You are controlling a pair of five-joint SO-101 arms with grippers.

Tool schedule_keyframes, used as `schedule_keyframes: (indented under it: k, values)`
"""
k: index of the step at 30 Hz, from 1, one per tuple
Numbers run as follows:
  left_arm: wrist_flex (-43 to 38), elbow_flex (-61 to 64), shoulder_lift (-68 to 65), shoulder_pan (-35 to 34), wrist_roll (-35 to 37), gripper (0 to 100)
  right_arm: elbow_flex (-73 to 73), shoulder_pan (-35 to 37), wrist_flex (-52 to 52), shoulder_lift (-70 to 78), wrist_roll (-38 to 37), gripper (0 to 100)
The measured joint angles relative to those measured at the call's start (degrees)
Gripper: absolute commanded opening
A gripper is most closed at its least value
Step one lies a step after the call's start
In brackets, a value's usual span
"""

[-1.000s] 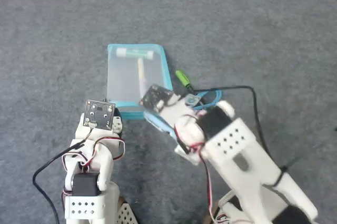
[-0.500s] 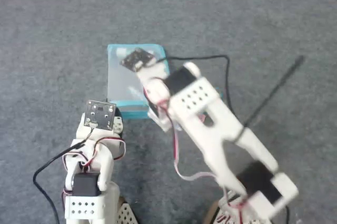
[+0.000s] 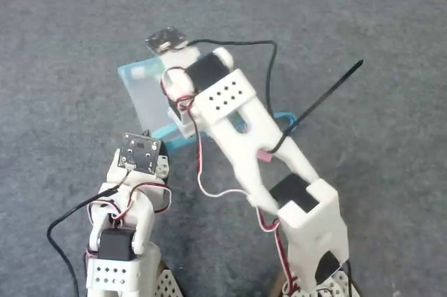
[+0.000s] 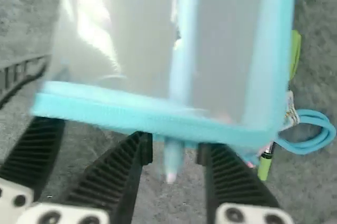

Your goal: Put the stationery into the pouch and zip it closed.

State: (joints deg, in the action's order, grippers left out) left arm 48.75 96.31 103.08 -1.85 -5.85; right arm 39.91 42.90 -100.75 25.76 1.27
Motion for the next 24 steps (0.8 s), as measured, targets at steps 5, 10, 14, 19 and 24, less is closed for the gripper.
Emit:
schedule_keyframes:
  k: [5,10,14,19,24]
  values:
    - [-0.09,0.0,0.0,0.18,0.0,1,0.35,0.18,0.0,-1.49,-2.02,23.2]
    - [0.0,0.0,0.0,-1.67,-0.44,1,-0.35,-1.93,0.0,-7.65,-5.54,23.2]
    - [0.09,0.0,0.0,-2.81,-0.53,1,-9.05,-7.3,0.0,-13.27,-9.93,23.3]
    - [0.09,0.0,0.0,-2.9,-0.53,1,-25.85,-12.13,4.22,-18.46,-14.86,23.2]
    - [0.09,0.0,0.0,-2.9,-0.53,1,-41.05,-21.63,18.37,-22.42,-19.6,23.1]
